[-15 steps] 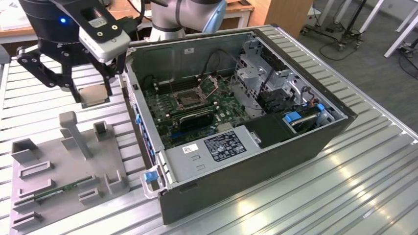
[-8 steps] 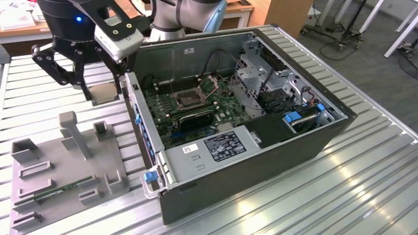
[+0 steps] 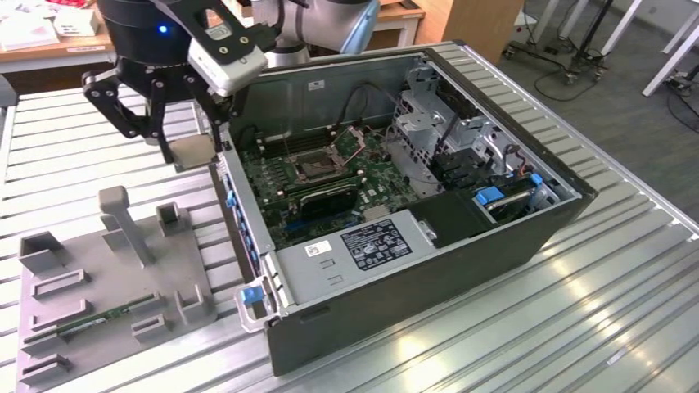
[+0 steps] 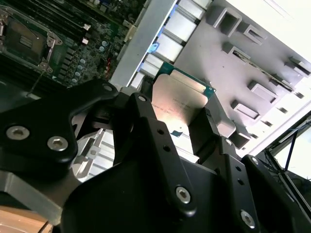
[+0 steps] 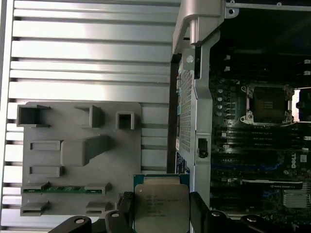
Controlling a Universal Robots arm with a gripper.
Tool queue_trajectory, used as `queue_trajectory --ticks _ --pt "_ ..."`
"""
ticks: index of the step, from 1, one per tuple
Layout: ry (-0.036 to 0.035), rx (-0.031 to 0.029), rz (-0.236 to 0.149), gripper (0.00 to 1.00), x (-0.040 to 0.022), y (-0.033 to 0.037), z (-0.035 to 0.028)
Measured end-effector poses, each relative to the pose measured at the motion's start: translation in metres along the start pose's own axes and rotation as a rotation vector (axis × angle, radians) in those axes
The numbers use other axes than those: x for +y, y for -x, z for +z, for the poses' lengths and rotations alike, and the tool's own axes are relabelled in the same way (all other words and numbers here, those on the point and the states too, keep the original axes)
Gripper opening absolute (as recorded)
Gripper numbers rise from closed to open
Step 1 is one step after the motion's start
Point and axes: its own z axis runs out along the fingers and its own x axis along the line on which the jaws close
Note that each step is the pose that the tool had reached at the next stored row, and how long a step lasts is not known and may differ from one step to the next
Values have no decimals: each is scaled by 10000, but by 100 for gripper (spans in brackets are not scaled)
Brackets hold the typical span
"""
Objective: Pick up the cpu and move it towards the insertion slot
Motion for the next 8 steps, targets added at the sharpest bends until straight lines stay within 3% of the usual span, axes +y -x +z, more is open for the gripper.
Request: queue_trajectory --ticks 8 --pt "-1 1 0 54 -4 209 -1"
